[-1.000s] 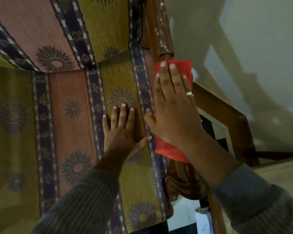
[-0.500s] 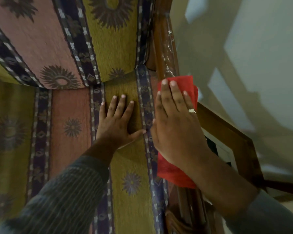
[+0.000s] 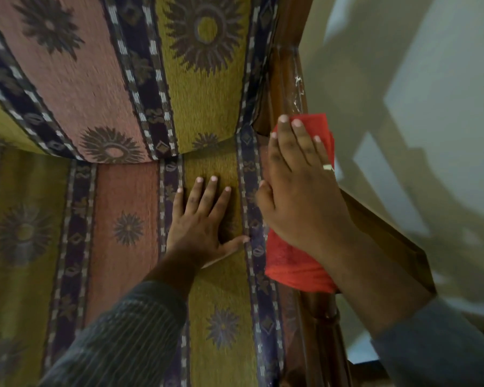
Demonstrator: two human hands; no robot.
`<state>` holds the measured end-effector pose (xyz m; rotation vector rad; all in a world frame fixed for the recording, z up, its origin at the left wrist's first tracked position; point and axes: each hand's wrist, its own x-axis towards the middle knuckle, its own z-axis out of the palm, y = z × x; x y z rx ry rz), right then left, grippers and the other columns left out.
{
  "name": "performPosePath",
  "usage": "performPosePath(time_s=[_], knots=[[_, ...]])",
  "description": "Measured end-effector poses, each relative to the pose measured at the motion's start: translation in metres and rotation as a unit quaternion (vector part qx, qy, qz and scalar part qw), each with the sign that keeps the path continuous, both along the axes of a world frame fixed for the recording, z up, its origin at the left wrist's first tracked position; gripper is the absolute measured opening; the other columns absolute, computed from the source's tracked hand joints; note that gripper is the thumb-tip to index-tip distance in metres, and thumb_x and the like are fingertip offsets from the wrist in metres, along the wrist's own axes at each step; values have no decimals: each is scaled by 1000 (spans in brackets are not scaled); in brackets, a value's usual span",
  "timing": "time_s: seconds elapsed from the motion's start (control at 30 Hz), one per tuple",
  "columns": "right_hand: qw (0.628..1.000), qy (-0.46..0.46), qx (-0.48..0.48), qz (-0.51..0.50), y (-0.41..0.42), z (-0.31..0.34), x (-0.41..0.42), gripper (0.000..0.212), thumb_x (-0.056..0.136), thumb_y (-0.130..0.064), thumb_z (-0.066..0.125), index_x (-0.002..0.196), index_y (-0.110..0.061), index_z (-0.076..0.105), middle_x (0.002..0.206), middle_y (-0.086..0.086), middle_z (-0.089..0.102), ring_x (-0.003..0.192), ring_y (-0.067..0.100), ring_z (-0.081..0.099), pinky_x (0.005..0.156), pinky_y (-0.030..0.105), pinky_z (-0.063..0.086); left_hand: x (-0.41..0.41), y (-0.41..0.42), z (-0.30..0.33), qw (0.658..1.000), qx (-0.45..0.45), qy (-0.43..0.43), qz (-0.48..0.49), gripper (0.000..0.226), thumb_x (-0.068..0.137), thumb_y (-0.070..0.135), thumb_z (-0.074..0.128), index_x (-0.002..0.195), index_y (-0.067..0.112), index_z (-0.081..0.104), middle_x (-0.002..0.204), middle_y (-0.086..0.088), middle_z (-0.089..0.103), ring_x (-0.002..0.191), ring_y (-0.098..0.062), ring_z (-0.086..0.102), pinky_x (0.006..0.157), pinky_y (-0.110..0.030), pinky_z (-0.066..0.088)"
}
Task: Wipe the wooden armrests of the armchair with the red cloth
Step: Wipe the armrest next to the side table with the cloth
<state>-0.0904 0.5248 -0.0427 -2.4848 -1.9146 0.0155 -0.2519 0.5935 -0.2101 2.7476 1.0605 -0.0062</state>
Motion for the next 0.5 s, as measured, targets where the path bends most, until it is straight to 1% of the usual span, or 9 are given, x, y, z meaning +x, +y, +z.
performPosePath(time_s=[0.07, 0.1, 0.23, 0.33, 0.43, 0.5], knots=[[1000, -9, 3, 17, 17, 0, 7, 74, 90, -43, 23, 151, -2, 26, 163, 16, 13, 152, 28, 7, 123, 46, 8, -1, 1, -2, 1000, -4, -1, 1, 108, 75, 94, 22, 158, 25, 16, 168, -7, 10, 155, -31, 4, 121, -61, 5], [1000, -7, 6, 17, 25, 0, 12, 75, 90, -45, 25, 151, -2, 26, 163, 15, 13, 152, 28, 7, 123, 45, 7, 0, 1, -2, 1000, -4, -4, 1, 108, 75, 94, 21, 158, 25, 16, 168, -7, 10, 155, -31, 5, 121, -61, 5], [999, 13, 33, -35, 42, -3, 22, 78, 93, -47, 32, 155, -4, 13, 164, 16, 3, 152, 28, 2, 124, 45, 5, -1, 1, -3, 1000, -7, -10, 1, 107, 76, 94, 20, 158, 25, 16, 168, -7, 11, 155, -31, 7, 121, -61, 6], [997, 3, 45, -70, 42, -4, 15, 78, 94, -44, 31, 155, -2, 9, 163, 21, 2, 152, 32, 3, 123, 45, 8, -1, 1, -3, 1000, -12, -17, -2, 107, 76, 93, 21, 158, 25, 18, 168, -7, 12, 155, -31, 8, 121, -61, 6], [997, -21, 32, -61, 43, -5, 12, 80, 93, -46, 32, 154, 0, 10, 162, 24, 4, 151, 35, 4, 123, 47, 8, -2, 1, -3, 1000, -10, -24, 1, 107, 75, 94, 22, 158, 25, 19, 167, -7, 13, 154, -32, 9, 121, -62, 8], [999, -23, 24, -41, 48, -4, 19, 84, 89, -49, 33, 154, 0, 11, 162, 23, 5, 151, 35, 4, 122, 46, 6, -2, 1, -5, 1000, -11, -23, 0, 107, 75, 93, 24, 158, 25, 19, 167, -7, 13, 154, -32, 8, 121, -62, 8]])
